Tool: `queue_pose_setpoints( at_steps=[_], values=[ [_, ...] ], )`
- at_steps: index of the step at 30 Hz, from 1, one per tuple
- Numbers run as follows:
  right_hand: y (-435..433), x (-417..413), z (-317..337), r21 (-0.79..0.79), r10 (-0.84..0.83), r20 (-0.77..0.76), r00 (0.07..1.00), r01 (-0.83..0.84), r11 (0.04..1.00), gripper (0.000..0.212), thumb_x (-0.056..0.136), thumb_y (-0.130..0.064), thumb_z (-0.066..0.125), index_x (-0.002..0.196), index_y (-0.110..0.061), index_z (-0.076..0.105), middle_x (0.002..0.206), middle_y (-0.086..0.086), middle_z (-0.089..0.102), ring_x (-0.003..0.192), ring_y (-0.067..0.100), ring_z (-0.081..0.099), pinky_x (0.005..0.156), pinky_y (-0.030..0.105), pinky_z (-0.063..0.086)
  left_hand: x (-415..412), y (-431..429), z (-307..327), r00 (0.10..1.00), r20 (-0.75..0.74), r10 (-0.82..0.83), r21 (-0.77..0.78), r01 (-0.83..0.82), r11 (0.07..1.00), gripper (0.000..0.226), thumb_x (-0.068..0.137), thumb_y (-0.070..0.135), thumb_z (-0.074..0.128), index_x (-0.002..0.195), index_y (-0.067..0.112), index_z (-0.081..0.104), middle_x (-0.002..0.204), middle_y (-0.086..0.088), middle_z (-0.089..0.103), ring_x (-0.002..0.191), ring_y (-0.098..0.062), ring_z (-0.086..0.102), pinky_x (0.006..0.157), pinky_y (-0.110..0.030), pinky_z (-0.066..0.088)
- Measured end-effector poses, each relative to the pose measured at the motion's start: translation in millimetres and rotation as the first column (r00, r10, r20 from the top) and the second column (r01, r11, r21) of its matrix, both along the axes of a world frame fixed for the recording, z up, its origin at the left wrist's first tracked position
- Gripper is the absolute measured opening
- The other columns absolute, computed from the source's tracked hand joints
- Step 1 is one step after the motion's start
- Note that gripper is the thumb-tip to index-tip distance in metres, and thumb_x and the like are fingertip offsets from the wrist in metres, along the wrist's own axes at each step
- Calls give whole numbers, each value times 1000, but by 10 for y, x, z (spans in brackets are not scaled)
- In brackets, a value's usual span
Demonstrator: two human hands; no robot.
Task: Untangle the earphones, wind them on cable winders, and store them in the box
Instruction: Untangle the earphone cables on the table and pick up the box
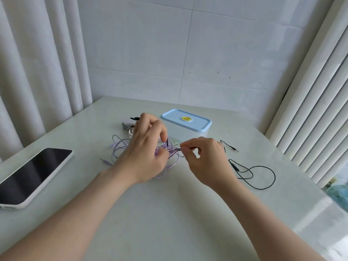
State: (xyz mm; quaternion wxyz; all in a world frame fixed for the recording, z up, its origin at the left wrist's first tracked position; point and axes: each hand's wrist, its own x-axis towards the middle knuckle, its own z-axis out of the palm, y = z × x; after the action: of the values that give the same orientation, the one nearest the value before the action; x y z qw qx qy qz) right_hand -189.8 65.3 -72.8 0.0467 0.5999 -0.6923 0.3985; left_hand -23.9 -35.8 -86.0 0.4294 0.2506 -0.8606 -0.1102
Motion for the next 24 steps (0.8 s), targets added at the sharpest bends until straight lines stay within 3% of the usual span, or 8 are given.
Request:
queue_pose_setpoints(
  at_steps=[3, 6, 10, 13, 15, 17, 20, 24],
  values=[
    [5, -79, 10, 78, -18, 111, 994, 9, 997, 13, 95, -15, 71, 90, -18, 84, 57, -28, 61, 66, -12, 57, 62, 6, 36, -8, -103, -57, 993, 9, 114, -25, -114, 993, 27, 73, -10, 53, 83, 13, 61, 109, -2, 42, 97, -20, 44, 78, -20, 34],
    [9, -110, 13, 112, 4, 410, 912, -55, 992, 12, 95, -19, 75, 88, -23, 83, 60, -18, 67, 55, 1, 55, 55, 14, 41, 20, -174, -100, 979, 74, 191, 14, -193, 981, 26, 80, -5, 60, 77, 17, 72, 120, -5, 47, 104, -24, 49, 88, -20, 35],
    [6, -88, 30, 69, 18, 620, 784, -78, 995, 12, 93, -21, 75, 85, -20, 83, 82, 7, 77, 74, 12, 66, 78, 37, 59, 32, -156, -92, 976, 152, 157, 76, -170, 982, 18, 88, 15, 67, 101, 22, 78, 137, -6, 44, 116, -27, 47, 98, -26, 32],
    [3, -73, 27, 53, 16, 610, 793, -61, 997, 14, 92, -17, 68, 83, -14, 79, 77, 10, 73, 68, 12, 57, 67, 32, 51, 29, -128, -94, 953, 252, 168, 82, -194, 978, 36, 85, 46, 60, 119, 37, 70, 143, 0, 36, 121, -29, 43, 104, -40, 39],
    [19, -54, 21, 82, 7, 534, 846, -60, 995, 14, 88, -15, 65, 79, -13, 76, 64, -3, 65, 58, 10, 51, 56, 25, 44, 13, -99, -115, 922, 331, 204, 66, -238, 969, 50, 83, 54, 50, 130, 41, 59, 143, 2, 33, 126, -30, 40, 103, -46, 38],
    [26, -26, -1, 120, 12, 414, 910, -68, 990, 12, 83, -14, 65, 78, -18, 75, 65, -9, 71, 59, 7, 61, 57, 25, 50, -5, -83, -148, 888, 390, 242, 31, -275, 961, 58, 82, 57, 45, 138, 41, 48, 141, 3, 31, 129, -29, 37, 100, -46, 35],
    [34, 18, -39, 184, 31, 292, 956, -88, 979, 20, 80, -11, 63, 88, -27, 72, 69, -5, 73, 66, 8, 66, 67, 23, 54, -23, -87, -184, 860, 444, 253, 6, -285, 959, 58, 81, 58, 40, 137, 45, 46, 142, 7, 29, 129, -26, 33, 99, -44, 31],
    [36, 44, -63, 206, 53, 255, 965, -108, 973, 21, 82, -14, 61, 91, -28, 74, 64, -3, 70, 57, 6, 56, 58, 19, 46, -27, -121, -212, 885, 412, 218, 23, -249, 968, 42, 83, 56, 47, 123, 47, 56, 141, 10, 32, 127, -24, 34, 94, -40, 27]
  ],
)
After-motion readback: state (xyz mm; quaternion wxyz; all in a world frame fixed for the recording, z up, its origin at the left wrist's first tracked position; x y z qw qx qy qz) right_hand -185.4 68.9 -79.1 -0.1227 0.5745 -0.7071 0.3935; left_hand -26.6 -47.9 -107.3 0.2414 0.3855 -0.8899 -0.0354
